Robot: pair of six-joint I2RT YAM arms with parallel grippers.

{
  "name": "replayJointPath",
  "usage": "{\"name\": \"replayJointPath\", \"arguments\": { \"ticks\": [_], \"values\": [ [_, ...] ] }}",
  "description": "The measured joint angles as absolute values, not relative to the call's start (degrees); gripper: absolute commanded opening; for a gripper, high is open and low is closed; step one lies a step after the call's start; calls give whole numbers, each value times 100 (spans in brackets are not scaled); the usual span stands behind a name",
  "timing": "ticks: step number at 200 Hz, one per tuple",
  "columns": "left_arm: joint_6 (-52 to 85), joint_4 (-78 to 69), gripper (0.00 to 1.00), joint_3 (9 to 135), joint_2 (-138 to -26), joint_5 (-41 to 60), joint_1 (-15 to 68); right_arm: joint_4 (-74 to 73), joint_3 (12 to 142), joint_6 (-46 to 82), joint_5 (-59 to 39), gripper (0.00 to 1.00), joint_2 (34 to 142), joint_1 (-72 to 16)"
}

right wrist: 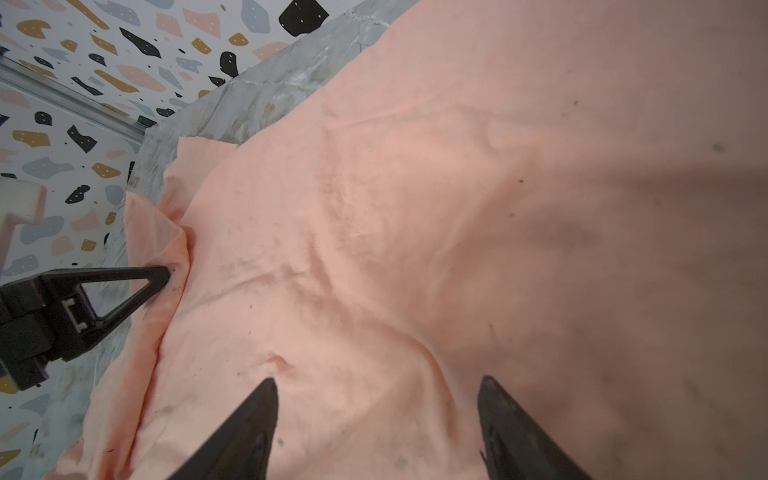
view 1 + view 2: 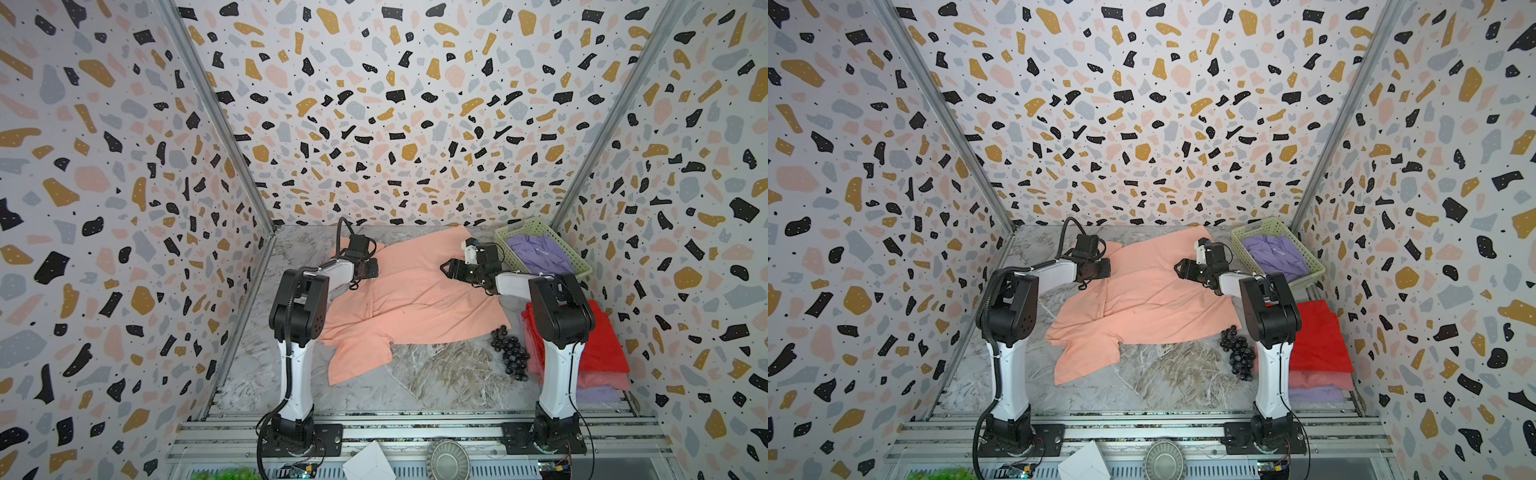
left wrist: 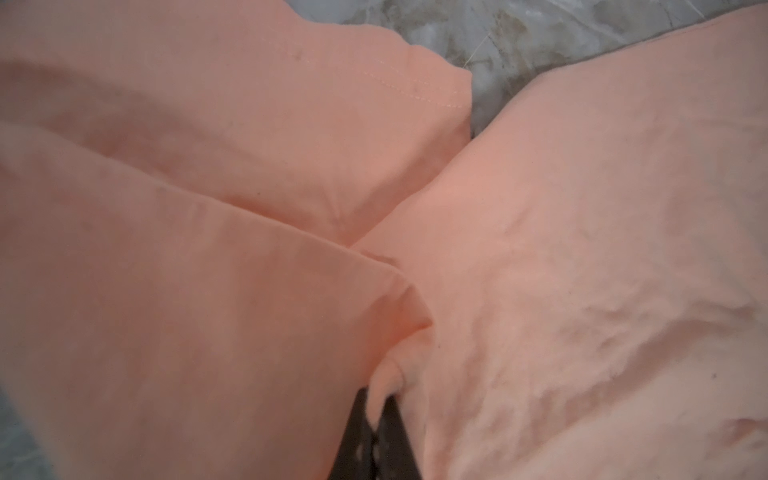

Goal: Fold and stack the t-shirts

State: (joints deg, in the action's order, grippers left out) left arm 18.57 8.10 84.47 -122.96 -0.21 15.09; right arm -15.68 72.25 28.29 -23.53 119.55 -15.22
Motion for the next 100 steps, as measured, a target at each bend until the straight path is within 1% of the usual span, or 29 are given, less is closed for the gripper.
{"name": "replayJointPath", "arguments": {
  "ticks": [17, 35, 62, 79, 83, 87, 89, 100],
  "values": [
    [1916, 832, 0, 8344, -12175, -145, 1446, -1516, 7225, 2871, -2298, 75, 11959, -1481],
    [2014, 823, 0, 7863, -11732, -276, 1199, -1439, 7218, 2930, -2235, 75, 11972, -1455],
    [2080, 860, 0, 7061, -10860, -558, 491, -1413, 7153, 2963, -2143, 75, 11974, -1389],
    [2084, 902, 0, 6781, -10547, -799, 97, -1437, 7133, 2976, -2126, 75, 11972, -1380],
    [2084, 908, 4, 6737, -10506, -873, 38, -1439, 7131, 2980, -2119, 75, 11972, -1380],
    [2082, 921, 11, 6692, -10475, -956, -16, -1439, 7129, 2987, -2115, 75, 11972, -1380],
    [2082, 932, 13, 6676, -10466, -993, -34, -1439, 7126, 2991, -2112, 75, 11972, -1380],
    [2080, 996, 13, 6589, -10442, -1273, -95, -1472, 7081, 2998, -2102, 75, 11948, -1382]
  ]
}}
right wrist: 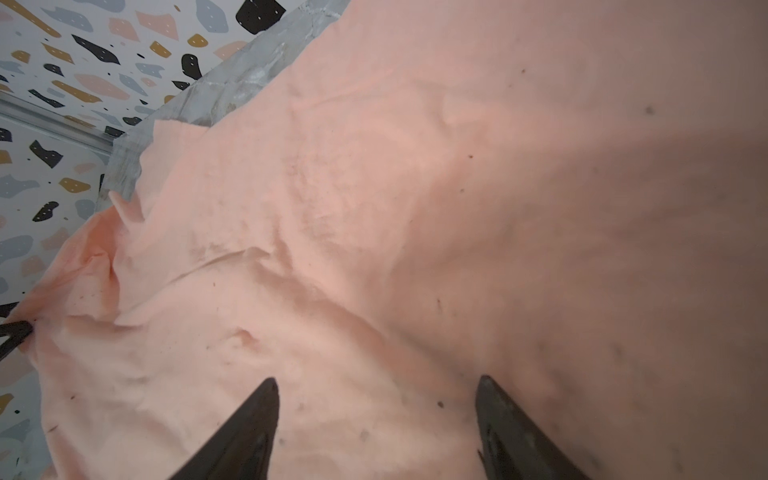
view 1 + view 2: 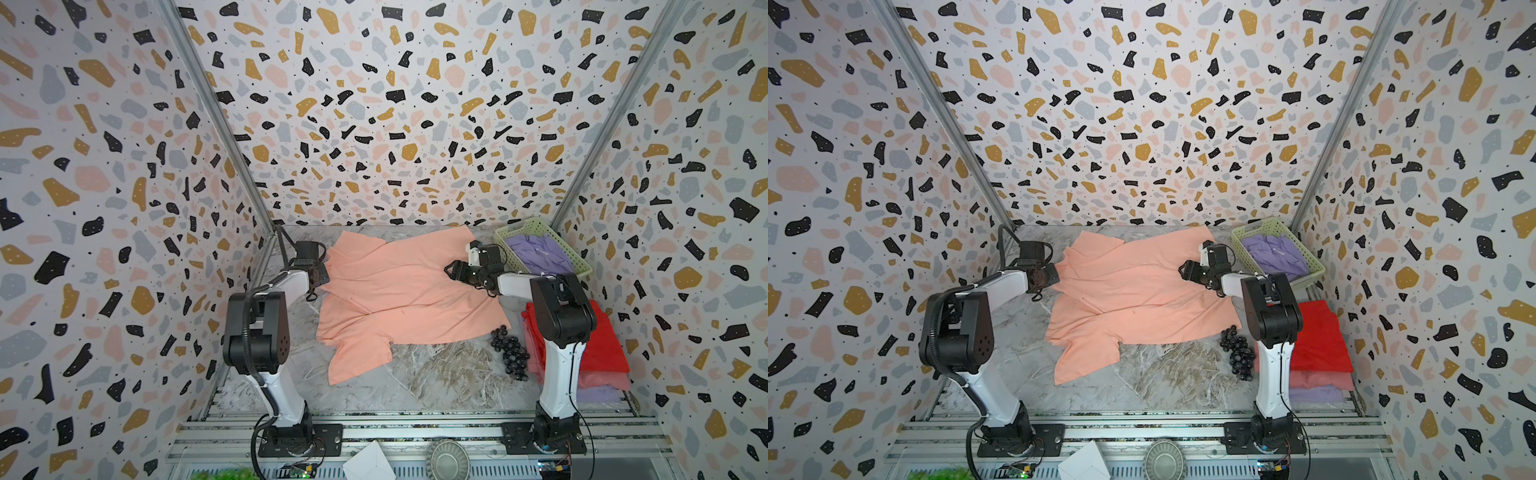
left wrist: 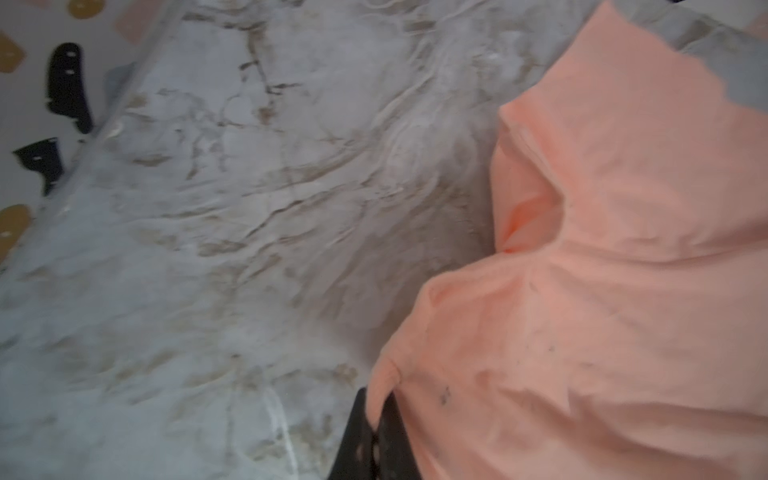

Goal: Fold and stack the t-shirts

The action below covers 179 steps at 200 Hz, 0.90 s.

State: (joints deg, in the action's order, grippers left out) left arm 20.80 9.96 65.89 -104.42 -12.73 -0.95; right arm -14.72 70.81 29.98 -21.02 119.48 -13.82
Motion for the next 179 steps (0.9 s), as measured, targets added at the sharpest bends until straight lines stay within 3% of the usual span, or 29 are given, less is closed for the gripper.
{"name": "replayJointPath", "arguments": {
  "ticks": [9, 26, 44, 94, 153, 179],
  "values": [
    [2078, 1061, 15, 6536, -10447, -1461, -91, -1498, 7011, 2998, -2095, 75, 11907, -1382],
    [2073, 1181, 41, 6440, -10418, -1782, -84, -1492, 6807, 2998, -2073, 75, 11740, -1382],
    [2071, 1247, 50, 6410, -10311, -1850, -82, -1455, 6654, 2985, -2078, 75, 11601, -1382],
    [2040, 1107, 58, 6960, -10396, -1059, -62, -1157, 7037, 2637, -2056, 78, 11550, -1382],
    [1894, 1079, 60, 9496, -12407, 180, -62, -1144, 8962, 2099, -1669, 93, 12049, -1229],
    [1883, 1240, 61, 10794, -13463, 480, -64, -1083, 9334, 1865, -1621, 93, 12486, -1096]
  ]
}}
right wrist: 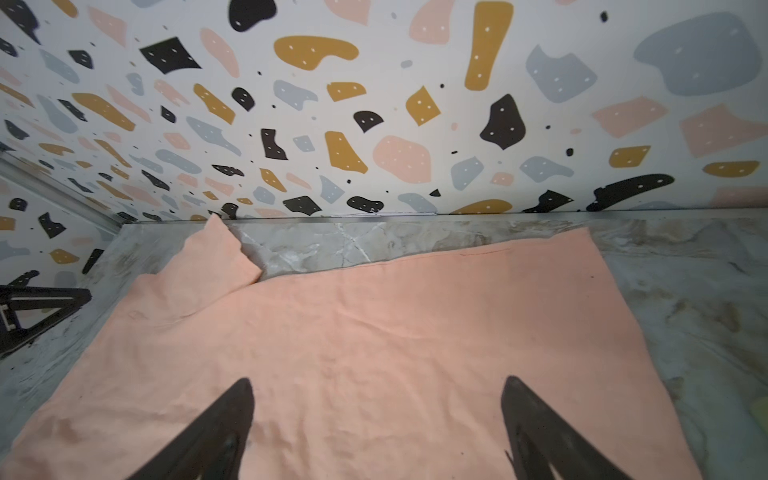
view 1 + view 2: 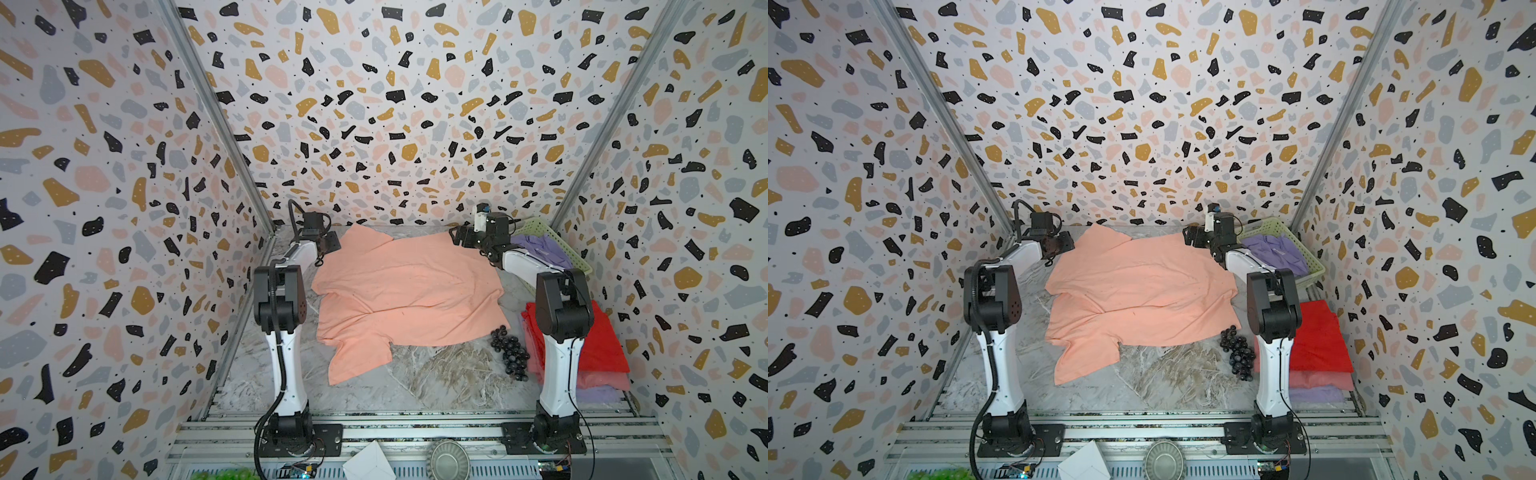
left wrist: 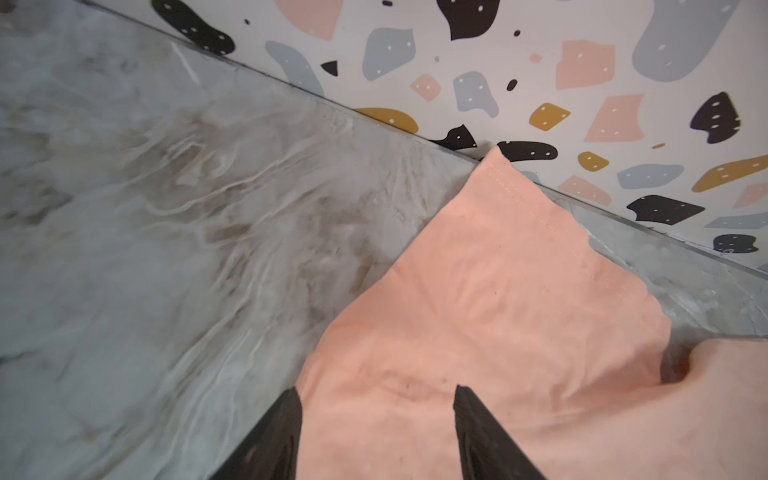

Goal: Fold and stack the t-shirts

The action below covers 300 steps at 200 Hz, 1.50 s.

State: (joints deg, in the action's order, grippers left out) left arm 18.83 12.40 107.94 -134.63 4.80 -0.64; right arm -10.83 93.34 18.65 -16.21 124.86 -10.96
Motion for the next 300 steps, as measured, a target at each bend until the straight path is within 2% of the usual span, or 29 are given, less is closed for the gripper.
{"name": "replayJointPath", "arguments": {
  "ticks": [38, 77, 100, 144, 155, 171, 187, 193, 200, 213, 237, 261, 300],
  "values": [
    [1885, 1420, 61, 11314, -14068, 561, -69, -635, 9574, 1717, -1415, 94, 13122, -1011],
    [1887, 1435, 56, 11316, -14099, 558, -69, -200, 9734, 1584, -639, 95, 13358, -1063],
    [1909, 1431, 49, 11316, -14114, 582, -69, 97, 10031, 1551, 137, 95, 13393, -1133],
    [1933, 1385, 24, 11281, -14153, 777, -58, 864, 11010, 1520, 779, 93, 13898, -1280],
    [1955, 1350, 18, 11246, -14153, 860, -56, 1129, 11299, 1505, 775, 87, 14116, -1345],
    [2014, 1280, 9, 11192, -14153, 1015, -54, 1334, 11668, 1444, 794, 74, 14374, -1474],
    [2032, 1181, 0, 11135, -14151, 1142, -54, 1468, 11834, 1455, 786, 41, 14451, -1592],
    [2040, 1135, 0, 11104, -14145, 1175, -54, 1492, 11839, 1461, 775, 31, 14453, -1632],
    [2045, 1070, 0, 11059, -14129, 1225, -51, 1498, 11839, 1459, 775, 23, 14453, -1669],
    [2060, 1013, 0, 10965, -14077, 1308, -51, 1481, 11839, 1483, 777, 15, 14451, -1712],
    [2018, 1107, 0, 10899, -13965, 1444, -45, 1396, 11695, 1505, 679, 8, 14355, -1754],
    [1870, 1304, 0, 10897, -13751, 1516, -27, 1240, 11190, 1485, 526, 8, 13983, -1712],
    [1719, 1308, 0, 10289, -12623, 1592, -21, 849, 9944, 1332, 294, 8, 12503, -1673]
  ]
}}
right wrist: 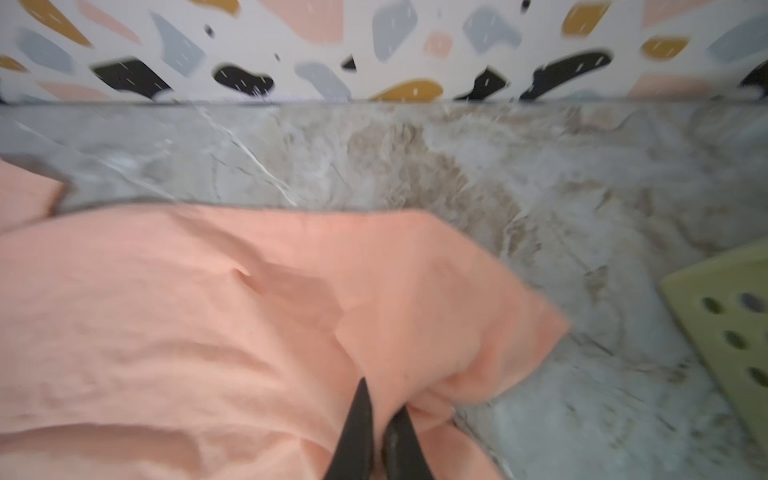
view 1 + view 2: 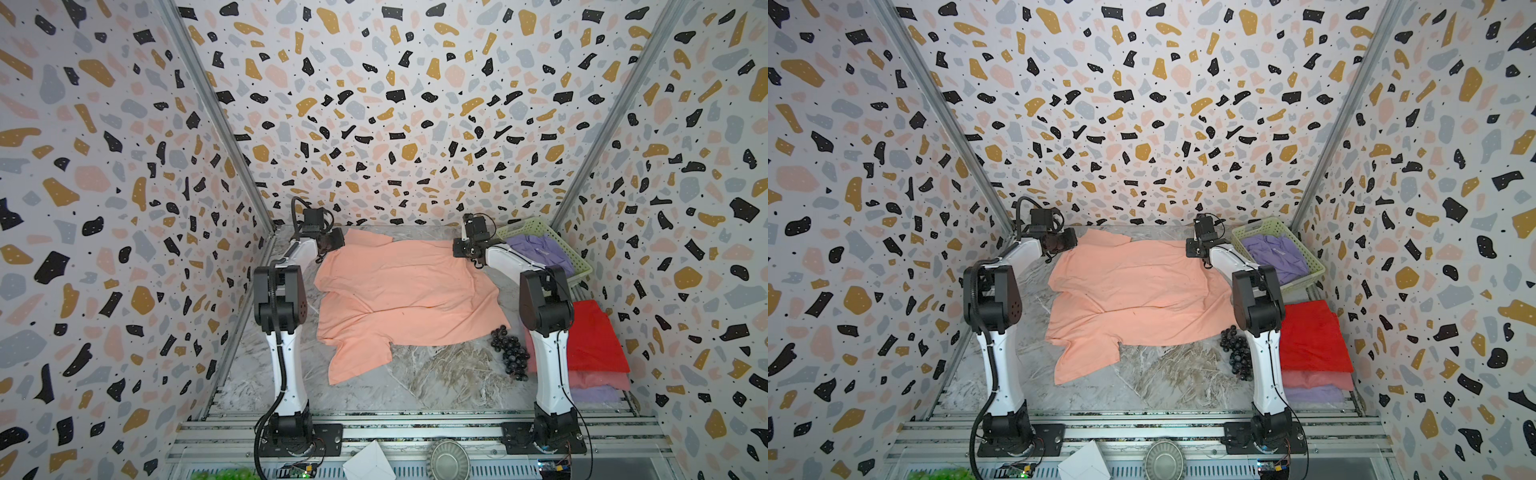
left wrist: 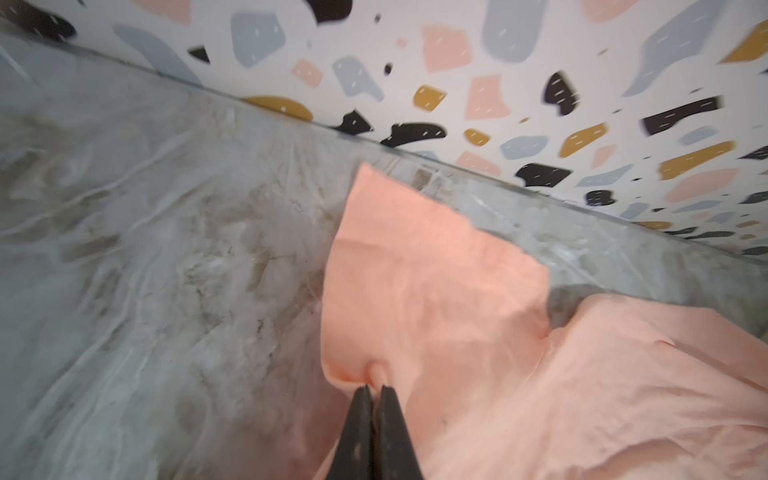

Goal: Fold and stack the t-shirts

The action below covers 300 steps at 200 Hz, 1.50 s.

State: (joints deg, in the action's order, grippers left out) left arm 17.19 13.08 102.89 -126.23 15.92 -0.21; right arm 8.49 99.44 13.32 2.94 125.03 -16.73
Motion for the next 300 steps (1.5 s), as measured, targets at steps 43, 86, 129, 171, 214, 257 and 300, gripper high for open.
{"name": "replayJointPath", "arguments": {
  "ticks": [43, 86, 129, 171, 214, 257, 300],
  "values": [
    [1653, 891, 0, 8423, -10388, 1194, -14, 106, 7271, 1391, 246, 12, 9686, -1793],
    [2268, 661, 24, 5085, -7588, 73, 3, 508, 4593, 2198, 613, 74, 7728, -2287],
    [2838, 1378, 59, 3483, -6036, -961, 5, 1347, 3697, 2744, 858, 86, 6582, -2456],
    [2853, 1278, 60, 3850, -6436, -1083, 5, 880, 3879, 2753, 1033, 86, 6296, -2410],
    [2755, 661, 57, 4322, -7891, -545, 14, 412, 4187, 2596, 1011, 86, 7358, -1946],
    [2565, 222, 54, 4908, -8908, -134, 178, 78, 4281, 2464, 534, 86, 7863, -1328],
    [2517, -8, 47, 5234, -9627, -161, 443, -91, 4338, 2394, 165, 86, 7985, -1044]
  ]
}}
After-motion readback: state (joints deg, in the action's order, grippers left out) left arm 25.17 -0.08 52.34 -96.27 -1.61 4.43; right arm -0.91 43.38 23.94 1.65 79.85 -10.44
